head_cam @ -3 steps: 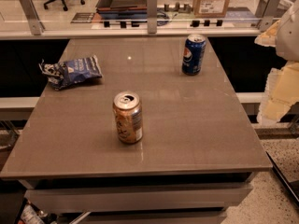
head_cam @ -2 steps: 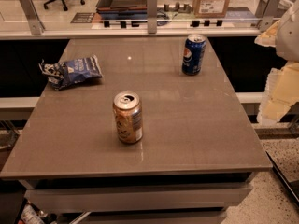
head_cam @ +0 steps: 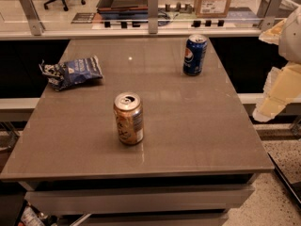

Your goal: Move pepsi can near blue chip bag

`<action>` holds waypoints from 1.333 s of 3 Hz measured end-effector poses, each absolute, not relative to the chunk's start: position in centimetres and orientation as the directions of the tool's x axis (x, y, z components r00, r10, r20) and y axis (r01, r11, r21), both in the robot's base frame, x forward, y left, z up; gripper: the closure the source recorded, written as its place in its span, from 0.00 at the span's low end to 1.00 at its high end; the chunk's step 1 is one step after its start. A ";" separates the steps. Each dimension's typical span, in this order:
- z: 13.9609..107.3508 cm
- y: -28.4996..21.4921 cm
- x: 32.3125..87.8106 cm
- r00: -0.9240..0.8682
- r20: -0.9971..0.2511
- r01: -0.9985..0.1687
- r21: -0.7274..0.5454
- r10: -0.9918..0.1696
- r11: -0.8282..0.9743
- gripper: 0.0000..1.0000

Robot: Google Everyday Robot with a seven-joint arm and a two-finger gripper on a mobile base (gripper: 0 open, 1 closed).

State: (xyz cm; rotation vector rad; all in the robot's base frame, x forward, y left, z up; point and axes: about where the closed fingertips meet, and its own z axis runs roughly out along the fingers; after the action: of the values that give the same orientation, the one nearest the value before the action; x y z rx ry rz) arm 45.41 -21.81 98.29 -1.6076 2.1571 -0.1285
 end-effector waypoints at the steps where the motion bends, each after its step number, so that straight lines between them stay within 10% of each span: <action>1: 97.2 -22.4 47.8 -0.247 -0.411 -0.841 -0.358 -0.877 0.405 0.00; 4: 93.3 -21.8 56.3 -0.266 -0.745 -0.703 -0.284 -0.611 0.652 0.00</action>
Offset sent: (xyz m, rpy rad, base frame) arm 0.0925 -0.0197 -0.0476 0.3613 -0.1908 -0.2319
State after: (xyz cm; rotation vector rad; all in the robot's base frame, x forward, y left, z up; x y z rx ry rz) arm 56.30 -21.80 93.27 -1.0264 1.9701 0.1278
